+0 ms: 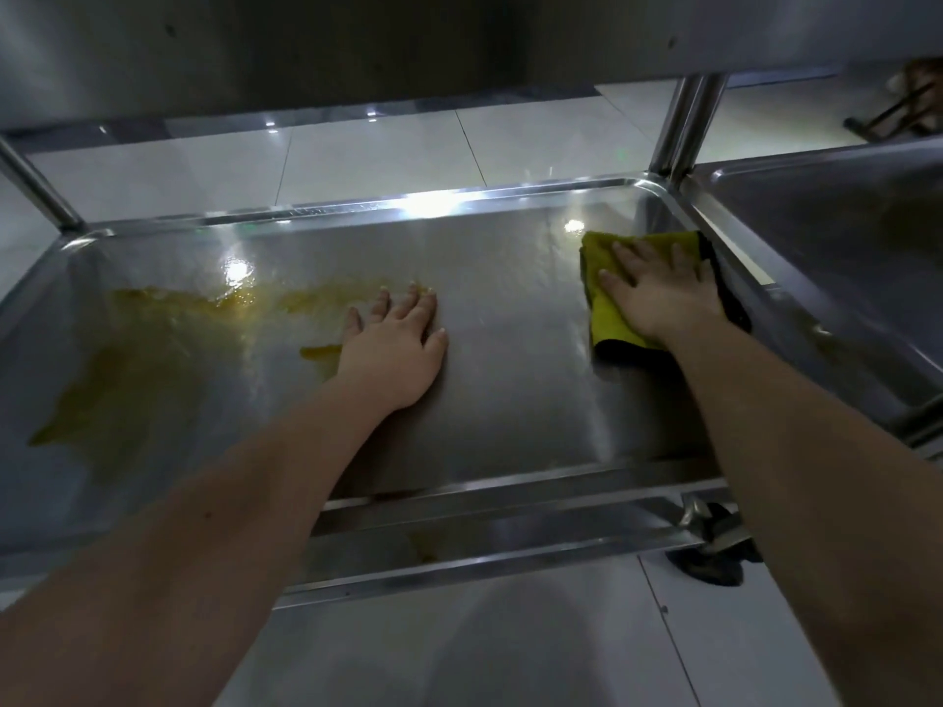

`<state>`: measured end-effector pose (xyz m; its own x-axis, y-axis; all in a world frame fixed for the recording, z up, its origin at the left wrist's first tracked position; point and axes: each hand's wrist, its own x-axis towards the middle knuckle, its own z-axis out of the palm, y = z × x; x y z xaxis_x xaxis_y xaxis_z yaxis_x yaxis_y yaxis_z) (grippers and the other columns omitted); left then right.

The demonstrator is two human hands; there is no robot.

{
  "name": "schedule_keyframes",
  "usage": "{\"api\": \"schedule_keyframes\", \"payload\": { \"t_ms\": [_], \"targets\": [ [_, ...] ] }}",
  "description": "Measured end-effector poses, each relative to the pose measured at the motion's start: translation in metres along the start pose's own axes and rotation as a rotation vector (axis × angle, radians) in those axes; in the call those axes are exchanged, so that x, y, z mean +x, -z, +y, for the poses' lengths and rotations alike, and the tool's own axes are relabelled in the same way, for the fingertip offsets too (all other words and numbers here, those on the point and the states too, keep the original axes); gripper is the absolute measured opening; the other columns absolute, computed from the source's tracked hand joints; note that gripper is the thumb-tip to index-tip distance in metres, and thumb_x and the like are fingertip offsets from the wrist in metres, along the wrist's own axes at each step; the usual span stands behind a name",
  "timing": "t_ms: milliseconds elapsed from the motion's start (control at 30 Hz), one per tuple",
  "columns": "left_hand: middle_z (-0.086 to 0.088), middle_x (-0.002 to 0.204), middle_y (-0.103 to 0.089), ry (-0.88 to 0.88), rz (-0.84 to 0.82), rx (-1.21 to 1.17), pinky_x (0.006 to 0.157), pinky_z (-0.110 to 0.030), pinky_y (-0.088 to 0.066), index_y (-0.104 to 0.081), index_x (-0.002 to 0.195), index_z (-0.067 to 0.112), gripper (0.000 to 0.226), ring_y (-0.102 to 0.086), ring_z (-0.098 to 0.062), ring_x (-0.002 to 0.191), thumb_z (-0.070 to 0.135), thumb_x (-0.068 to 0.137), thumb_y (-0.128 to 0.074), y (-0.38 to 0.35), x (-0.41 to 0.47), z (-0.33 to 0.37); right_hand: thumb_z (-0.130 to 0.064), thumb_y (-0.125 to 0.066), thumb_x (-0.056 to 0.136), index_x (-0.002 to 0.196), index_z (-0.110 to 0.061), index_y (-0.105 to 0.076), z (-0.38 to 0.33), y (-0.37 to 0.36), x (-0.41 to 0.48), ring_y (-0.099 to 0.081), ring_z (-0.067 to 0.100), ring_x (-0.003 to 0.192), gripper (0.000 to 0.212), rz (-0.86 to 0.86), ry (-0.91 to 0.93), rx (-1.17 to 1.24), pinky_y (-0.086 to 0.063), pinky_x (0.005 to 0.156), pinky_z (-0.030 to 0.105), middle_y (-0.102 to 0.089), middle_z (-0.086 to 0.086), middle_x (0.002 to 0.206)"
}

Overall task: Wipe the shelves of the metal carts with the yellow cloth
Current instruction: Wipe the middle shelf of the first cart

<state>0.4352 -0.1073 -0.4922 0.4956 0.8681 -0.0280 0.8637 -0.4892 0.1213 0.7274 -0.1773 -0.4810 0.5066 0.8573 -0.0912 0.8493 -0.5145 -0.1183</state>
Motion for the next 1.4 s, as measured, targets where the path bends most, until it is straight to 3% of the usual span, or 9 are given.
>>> {"api": "schedule_keyframes", "payload": {
  "t_ms": [200,433,600,767,833,1000,1100,1200,1400],
  "targets": [
    [0.010,0.164,0.004,0.004,-0.101,0.035,0.119,-0.054,0.007,-0.003,0.156,0.034,0.054,0.007,-0.021,0.151,0.042,0.105,-0.015,0.013,0.055,-0.007,-0.064,-0.010,0.098,0.155,-0.041,-0.001,-0.002,-0.003,-0.002,0.002,0.025,0.151,0.062,-0.001,-0.028,-0.033,0.003,0.119,0.054,0.002,-0.012,0.164],
    [0.009,0.164,0.009,-0.002,-0.080,-0.009,0.118,-0.053,0.008,0.001,0.156,0.035,0.055,0.007,-0.020,0.151,0.044,0.104,-0.014,0.004,0.069,-0.013,-0.064,-0.012,0.098,0.154,-0.045,-0.004,0.008,0.000,0.022,0.002,0.025,0.151,0.060,-0.022,0.006,-0.043,0.003,0.119,0.054,0.002,-0.014,0.164],
    [0.008,0.163,0.011,0.000,-0.054,0.011,0.118,-0.052,0.008,0.004,0.156,0.031,0.056,0.008,-0.018,0.151,0.042,0.104,-0.015,-0.003,0.070,-0.015,-0.058,-0.014,0.100,0.156,-0.037,-0.005,-0.036,-0.004,0.051,0.007,0.033,0.150,0.060,0.023,-0.141,0.011,0.005,0.116,0.061,0.002,-0.010,0.164],
    [0.007,0.163,0.012,0.029,-0.048,0.005,0.119,-0.050,0.006,0.003,0.156,0.023,0.058,0.008,-0.016,0.151,0.042,0.105,-0.015,-0.001,0.070,-0.017,-0.062,-0.016,0.099,0.154,-0.045,-0.004,-0.144,-0.022,0.012,0.006,0.025,0.151,0.059,-0.049,0.371,0.000,0.007,0.118,0.055,0.003,-0.016,0.163],
    [0.008,0.163,0.012,0.032,-0.047,-0.003,0.120,-0.050,0.006,0.002,0.157,0.024,0.058,0.008,-0.015,0.150,0.042,0.105,-0.015,-0.001,0.069,-0.017,-0.064,-0.017,0.098,0.153,-0.046,-0.005,-0.134,-0.020,0.012,0.004,0.022,0.151,0.059,-0.051,0.427,0.006,0.004,0.120,0.050,0.000,-0.017,0.163],
    [0.010,0.163,0.009,0.034,-0.036,-0.023,0.119,-0.049,0.007,-0.001,0.157,0.030,0.056,0.007,-0.014,0.151,0.042,0.104,-0.016,-0.002,0.070,-0.012,-0.065,-0.019,0.097,0.154,-0.040,-0.016,0.000,0.002,0.051,-0.013,0.030,0.149,0.063,0.059,0.055,-0.044,-0.011,0.119,0.051,-0.013,-0.009,0.163],
    [0.010,0.163,0.009,0.026,-0.039,-0.014,0.119,-0.051,0.007,0.000,0.157,0.029,0.056,0.007,-0.015,0.151,0.042,0.104,-0.015,-0.003,0.071,-0.012,-0.062,-0.014,0.098,0.155,-0.039,-0.007,0.026,0.005,0.044,-0.002,0.031,0.150,0.062,0.020,-0.122,-0.019,-0.002,0.119,0.054,-0.003,-0.008,0.165],
    [0.009,0.163,0.010,0.022,-0.043,-0.009,0.118,-0.052,0.007,0.001,0.157,0.028,0.056,0.008,-0.017,0.151,0.040,0.104,-0.014,-0.003,0.071,-0.013,-0.058,-0.013,0.099,0.156,-0.037,-0.003,-0.031,-0.003,0.030,0.003,0.032,0.150,0.061,0.025,-0.125,-0.001,0.002,0.118,0.057,0.002,-0.008,0.165],
    [0.006,0.164,0.010,0.011,-0.071,-0.046,0.119,-0.049,0.006,0.001,0.157,0.024,0.056,0.008,-0.016,0.151,0.039,0.105,-0.015,0.000,0.069,-0.016,-0.058,-0.012,0.101,0.155,-0.041,-0.001,-0.159,-0.027,-0.015,0.010,0.026,0.151,0.057,-0.017,0.240,0.026,0.008,0.117,0.055,0.007,-0.013,0.163]
  ]
}}
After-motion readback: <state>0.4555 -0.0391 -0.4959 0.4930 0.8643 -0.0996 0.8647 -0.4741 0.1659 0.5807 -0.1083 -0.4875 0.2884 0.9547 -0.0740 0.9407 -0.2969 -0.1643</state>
